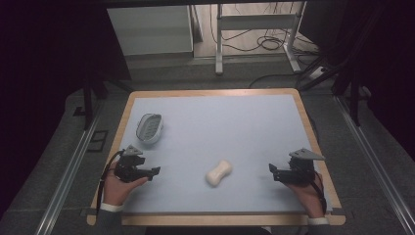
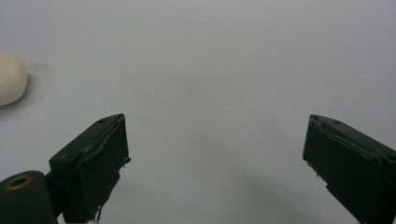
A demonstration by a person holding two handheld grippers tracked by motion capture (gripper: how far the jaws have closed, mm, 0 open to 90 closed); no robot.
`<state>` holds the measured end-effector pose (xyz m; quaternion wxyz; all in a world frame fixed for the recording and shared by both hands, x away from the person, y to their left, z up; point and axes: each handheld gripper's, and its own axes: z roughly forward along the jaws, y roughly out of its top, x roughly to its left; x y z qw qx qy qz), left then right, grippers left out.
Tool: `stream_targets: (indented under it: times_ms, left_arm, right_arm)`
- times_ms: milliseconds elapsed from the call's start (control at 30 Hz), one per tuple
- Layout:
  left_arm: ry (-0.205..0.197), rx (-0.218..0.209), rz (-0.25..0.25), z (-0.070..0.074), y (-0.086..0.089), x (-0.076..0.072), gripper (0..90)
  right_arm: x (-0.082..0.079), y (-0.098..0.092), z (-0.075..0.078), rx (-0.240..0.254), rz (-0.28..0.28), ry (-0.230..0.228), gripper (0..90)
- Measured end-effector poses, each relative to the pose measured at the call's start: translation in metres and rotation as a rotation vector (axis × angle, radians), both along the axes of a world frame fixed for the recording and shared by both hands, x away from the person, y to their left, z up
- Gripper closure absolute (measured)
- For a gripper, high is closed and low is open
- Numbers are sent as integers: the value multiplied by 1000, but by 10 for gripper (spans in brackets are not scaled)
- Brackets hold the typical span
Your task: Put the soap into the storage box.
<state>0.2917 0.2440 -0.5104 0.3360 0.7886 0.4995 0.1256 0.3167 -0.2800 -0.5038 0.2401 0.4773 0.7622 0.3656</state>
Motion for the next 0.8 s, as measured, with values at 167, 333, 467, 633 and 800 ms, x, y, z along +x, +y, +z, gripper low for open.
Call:
stream_targets:
  times_ms: [167,333,467,633,800]
  left_arm:
    - [-18,10,28,3,-1,-4,240]
    - [-21,21,29,7,-5,-10,240]
    - [-6,20,33,9,-5,-15,238]
    - [9,23,27,16,-2,-17,236]
    - [10,13,16,24,0,-17,235]
  right_arm:
    - [0,-4,-1,3,0,-5,75]
    - [0,-9,-2,-7,2,-9,82]
    - [0,-11,1,-9,1,-31,90]
    - [1,-12,6,24,-19,-26,102]
    - [1,-12,5,10,-17,-26,102]
